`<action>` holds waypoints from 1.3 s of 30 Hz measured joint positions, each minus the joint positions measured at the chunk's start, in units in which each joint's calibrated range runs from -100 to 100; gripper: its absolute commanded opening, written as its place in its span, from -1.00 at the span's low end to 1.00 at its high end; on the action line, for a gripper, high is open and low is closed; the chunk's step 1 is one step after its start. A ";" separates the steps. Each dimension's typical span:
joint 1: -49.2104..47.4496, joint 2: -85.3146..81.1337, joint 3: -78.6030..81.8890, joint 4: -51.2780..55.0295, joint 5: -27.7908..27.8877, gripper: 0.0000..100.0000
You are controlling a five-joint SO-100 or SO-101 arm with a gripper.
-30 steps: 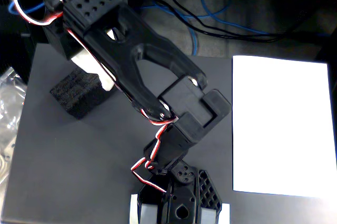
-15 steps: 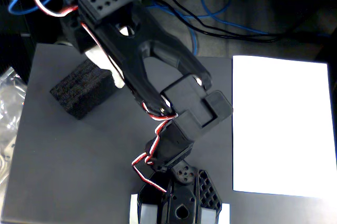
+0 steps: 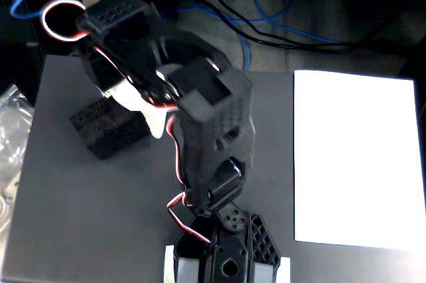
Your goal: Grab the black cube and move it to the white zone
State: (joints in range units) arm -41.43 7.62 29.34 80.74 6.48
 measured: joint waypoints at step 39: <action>42.54 -34.46 -18.19 18.31 -8.50 -0.98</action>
State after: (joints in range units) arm 1.11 -26.84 11.15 99.06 -2.02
